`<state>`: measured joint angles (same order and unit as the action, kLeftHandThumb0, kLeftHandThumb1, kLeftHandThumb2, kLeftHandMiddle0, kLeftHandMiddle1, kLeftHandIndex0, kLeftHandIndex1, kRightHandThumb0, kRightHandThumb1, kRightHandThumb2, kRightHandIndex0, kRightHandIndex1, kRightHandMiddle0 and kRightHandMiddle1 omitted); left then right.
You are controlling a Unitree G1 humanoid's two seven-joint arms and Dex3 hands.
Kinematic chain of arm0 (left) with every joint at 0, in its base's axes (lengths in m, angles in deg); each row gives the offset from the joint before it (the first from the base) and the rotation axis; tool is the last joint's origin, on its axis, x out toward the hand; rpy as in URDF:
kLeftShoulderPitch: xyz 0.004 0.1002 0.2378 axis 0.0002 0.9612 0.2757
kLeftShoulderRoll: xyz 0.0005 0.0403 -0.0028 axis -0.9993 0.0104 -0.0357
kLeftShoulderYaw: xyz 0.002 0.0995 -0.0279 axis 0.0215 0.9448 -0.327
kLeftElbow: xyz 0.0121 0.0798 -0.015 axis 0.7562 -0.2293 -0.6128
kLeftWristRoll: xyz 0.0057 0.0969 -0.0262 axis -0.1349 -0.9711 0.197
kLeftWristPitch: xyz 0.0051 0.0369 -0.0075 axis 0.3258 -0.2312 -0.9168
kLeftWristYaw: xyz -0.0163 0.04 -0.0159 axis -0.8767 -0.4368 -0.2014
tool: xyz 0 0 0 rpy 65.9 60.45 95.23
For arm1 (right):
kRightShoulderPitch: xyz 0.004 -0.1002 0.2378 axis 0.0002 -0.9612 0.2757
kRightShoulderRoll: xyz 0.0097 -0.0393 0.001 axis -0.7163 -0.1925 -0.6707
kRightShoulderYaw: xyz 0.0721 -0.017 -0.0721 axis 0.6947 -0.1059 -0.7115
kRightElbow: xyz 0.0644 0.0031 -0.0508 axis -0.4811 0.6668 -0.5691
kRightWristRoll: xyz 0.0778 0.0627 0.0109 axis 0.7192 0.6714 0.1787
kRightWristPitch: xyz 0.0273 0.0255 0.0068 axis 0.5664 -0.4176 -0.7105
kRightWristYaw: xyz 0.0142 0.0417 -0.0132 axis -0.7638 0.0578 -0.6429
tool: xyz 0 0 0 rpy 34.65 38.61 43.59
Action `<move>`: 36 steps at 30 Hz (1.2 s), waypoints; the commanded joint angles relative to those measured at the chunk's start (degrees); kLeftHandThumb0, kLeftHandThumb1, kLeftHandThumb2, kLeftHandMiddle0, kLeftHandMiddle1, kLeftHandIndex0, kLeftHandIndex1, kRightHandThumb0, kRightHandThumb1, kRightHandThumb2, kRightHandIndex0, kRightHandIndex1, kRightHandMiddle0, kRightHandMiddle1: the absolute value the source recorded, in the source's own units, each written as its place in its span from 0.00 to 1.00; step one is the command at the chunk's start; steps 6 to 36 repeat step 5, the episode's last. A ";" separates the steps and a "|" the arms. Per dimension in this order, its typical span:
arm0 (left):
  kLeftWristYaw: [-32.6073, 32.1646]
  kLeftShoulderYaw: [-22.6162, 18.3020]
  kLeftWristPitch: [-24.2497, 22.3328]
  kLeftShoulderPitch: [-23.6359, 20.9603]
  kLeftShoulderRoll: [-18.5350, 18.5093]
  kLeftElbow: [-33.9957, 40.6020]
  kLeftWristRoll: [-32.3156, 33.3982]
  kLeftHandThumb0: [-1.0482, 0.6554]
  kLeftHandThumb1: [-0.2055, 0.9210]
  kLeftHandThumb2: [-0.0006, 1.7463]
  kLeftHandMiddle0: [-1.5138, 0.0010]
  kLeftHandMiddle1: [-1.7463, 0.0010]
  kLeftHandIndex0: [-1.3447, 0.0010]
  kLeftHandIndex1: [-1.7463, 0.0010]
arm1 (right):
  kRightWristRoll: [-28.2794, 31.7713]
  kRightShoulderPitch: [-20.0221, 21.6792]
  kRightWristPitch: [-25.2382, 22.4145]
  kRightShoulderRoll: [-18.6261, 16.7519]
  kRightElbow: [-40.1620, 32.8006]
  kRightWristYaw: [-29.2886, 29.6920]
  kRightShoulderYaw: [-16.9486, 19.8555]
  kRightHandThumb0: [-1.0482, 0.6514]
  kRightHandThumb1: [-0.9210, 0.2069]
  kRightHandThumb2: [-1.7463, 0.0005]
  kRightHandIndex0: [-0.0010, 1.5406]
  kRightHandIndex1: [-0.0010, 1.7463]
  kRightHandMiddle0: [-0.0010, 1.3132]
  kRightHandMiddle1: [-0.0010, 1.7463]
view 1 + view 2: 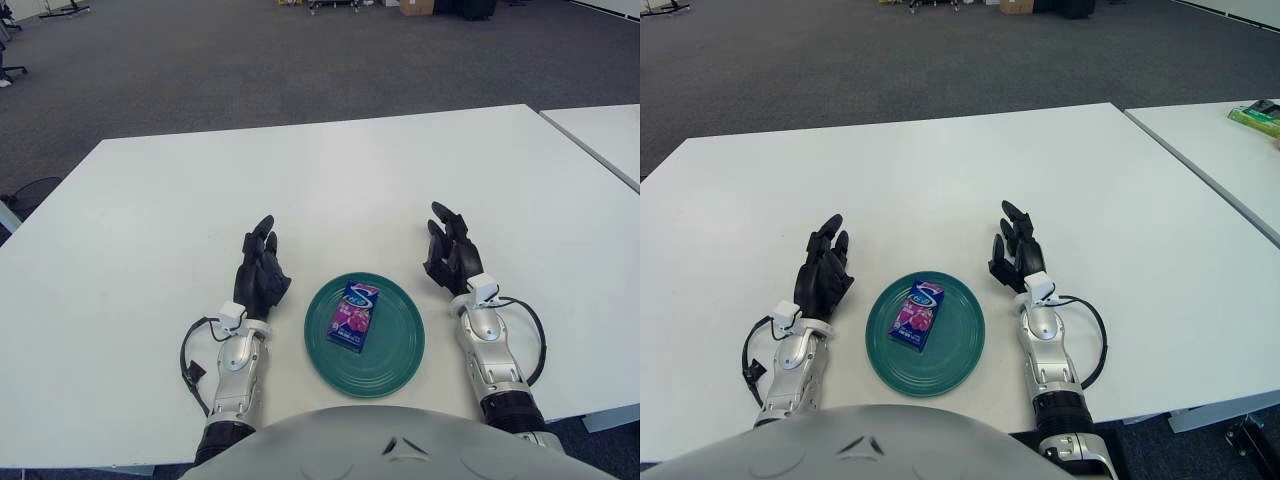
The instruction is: Put the gum into the plate.
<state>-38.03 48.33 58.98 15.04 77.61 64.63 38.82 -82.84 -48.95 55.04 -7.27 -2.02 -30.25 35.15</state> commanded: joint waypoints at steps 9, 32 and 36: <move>-1.17 -0.78 2.40 4.93 2.40 -5.87 0.03 0.07 1.00 0.56 0.93 1.00 1.00 0.79 | 0.09 -3.41 -4.81 -2.43 3.11 -0.51 -1.10 0.29 0.00 0.50 0.14 0.00 0.00 0.25; -1.17 -0.78 2.40 4.93 2.40 -5.87 0.03 0.07 1.00 0.56 0.93 1.00 1.00 0.79 | 0.09 -3.41 -4.81 -2.43 3.11 -0.51 -1.10 0.29 0.00 0.50 0.14 0.00 0.00 0.25; -1.17 -0.78 2.40 4.93 2.40 -5.87 0.03 0.07 1.00 0.56 0.93 1.00 1.00 0.79 | 0.09 -3.41 -4.81 -2.43 3.11 -0.51 -1.10 0.29 0.00 0.50 0.14 0.00 0.00 0.25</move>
